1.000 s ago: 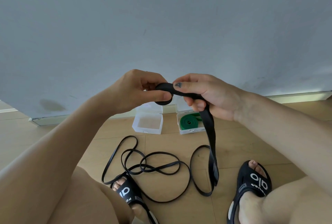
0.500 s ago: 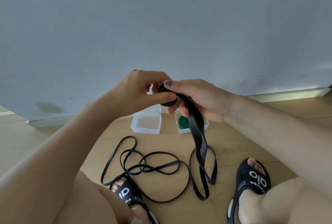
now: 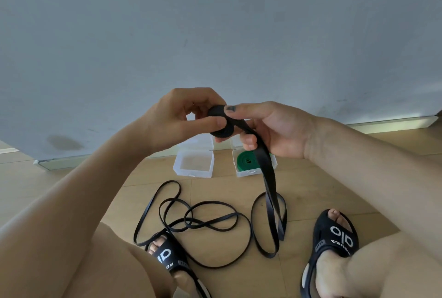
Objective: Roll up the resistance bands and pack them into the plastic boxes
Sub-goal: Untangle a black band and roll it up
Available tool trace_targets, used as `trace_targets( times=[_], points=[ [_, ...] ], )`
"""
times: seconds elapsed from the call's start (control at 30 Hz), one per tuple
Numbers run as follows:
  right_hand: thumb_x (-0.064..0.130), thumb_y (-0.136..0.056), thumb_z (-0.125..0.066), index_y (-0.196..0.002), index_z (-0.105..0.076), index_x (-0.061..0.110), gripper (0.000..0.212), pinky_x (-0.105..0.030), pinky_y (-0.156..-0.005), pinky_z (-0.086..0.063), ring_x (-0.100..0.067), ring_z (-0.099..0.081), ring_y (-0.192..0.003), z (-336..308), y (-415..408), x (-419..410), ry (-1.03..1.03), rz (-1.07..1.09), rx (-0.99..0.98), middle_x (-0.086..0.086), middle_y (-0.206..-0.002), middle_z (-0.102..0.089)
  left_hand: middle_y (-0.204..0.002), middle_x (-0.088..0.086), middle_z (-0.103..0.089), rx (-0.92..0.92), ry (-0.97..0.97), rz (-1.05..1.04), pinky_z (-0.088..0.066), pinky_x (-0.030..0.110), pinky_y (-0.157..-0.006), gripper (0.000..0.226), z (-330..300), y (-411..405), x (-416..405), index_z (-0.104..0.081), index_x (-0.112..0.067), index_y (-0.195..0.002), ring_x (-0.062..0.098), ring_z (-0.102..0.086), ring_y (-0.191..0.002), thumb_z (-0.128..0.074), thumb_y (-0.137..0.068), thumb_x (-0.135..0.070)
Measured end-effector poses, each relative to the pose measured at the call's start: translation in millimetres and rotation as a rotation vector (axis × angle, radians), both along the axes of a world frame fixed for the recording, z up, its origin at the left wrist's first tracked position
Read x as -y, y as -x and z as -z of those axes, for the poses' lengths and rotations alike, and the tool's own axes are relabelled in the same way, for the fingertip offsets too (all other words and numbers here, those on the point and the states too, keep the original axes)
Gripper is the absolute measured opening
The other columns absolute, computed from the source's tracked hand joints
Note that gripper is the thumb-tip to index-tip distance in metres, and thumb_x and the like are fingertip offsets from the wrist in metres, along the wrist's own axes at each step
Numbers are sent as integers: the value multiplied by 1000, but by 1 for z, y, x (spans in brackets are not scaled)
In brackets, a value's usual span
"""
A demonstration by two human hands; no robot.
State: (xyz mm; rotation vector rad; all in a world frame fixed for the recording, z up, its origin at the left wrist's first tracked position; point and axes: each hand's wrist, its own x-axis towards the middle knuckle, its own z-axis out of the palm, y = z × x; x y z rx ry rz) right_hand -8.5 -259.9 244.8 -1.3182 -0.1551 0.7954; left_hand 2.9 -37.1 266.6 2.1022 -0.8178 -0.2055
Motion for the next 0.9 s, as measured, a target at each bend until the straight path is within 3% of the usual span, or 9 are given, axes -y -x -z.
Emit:
trace_targets(
  times=[0.1,0.17,0.23,0.3,0.43,0.6,0.7,0.77,0.9],
  points=[
    [37,-84,-74,-94,-74,12,28,-21,-58,-41,-17,-48,-73,9,0,-4,94,11,57,-8,-85,-68,-82,-4,-69,80,-172,14,-46,31,-70,20,4,2,6,-72,-27,-93,14,-57,-76,-66,-85,-44],
    [43,-84,-74,-99,-74,10,36,-22,-59,-43,-26,-47,-85,12,0,-8,156,29,86,-7,-84,-66,-78,-6,-66,125,-218,2,-41,20,-66,25,6,3,9,-71,-28,-87,13,-55,-75,-60,-84,-50],
    [53,-84,-71,-107,-75,11,47,-25,-61,-45,-26,-50,-82,11,-1,-8,215,29,115,-6,-85,-68,-80,-10,-65,113,-163,-18,-37,15,-65,18,5,2,7,-70,-34,-87,8,-52,-75,-60,-85,-50],
    [56,-86,-65,-114,-73,17,49,-27,-65,-44,-18,-52,-68,7,-1,-4,201,-14,82,-7,-89,-72,-83,-10,-64,81,-99,-40,-40,20,-68,14,5,1,4,-70,-37,-92,8,-49,-75,-62,-87,-48],
    [39,-92,-62,-118,-69,19,34,-29,-67,-33,-13,-43,-58,3,1,-3,-26,-52,5,-22,-113,-73,-85,-6,-68,49,-54,-64,-48,42,-79,19,3,1,-1,-74,-20,-103,21,-56,-81,-66,-93,-34],
    [42,-90,-74,-116,-68,-2,52,-22,-57,-40,-28,-51,-91,20,-5,-13,146,38,117,-12,-93,-68,-81,-8,-68,133,-229,-44,-45,31,-70,28,5,3,3,-72,-30,-93,14,-56,-76,-62,-82,-54],
    [44,-91,-71,-107,-69,6,41,-24,-59,-41,-23,-55,-83,21,-3,-15,159,68,133,-5,-87,-68,-80,-5,-66,173,-220,-41,-45,30,-66,26,6,2,6,-71,-22,-93,18,-56,-76,-64,-87,-46],
    [43,-92,-67,-113,-70,12,38,-29,-64,-40,-19,-60,-88,16,-3,-12,73,9,100,-2,-94,-70,-81,-7,-65,163,-139,-45,-45,24,-66,17,5,2,6,-71,-20,-95,18,-56,-77,-66,-91,-35],
    [35,-96,-62,-120,-67,15,32,-33,-70,-35,-26,-53,-81,10,-5,-3,-87,-94,-8,-21,-113,-71,-84,-6,-67,129,-80,-72,-49,35,-76,16,3,4,6,-72,-23,-98,18,-59,-81,-66,-91,-36]
  ],
)
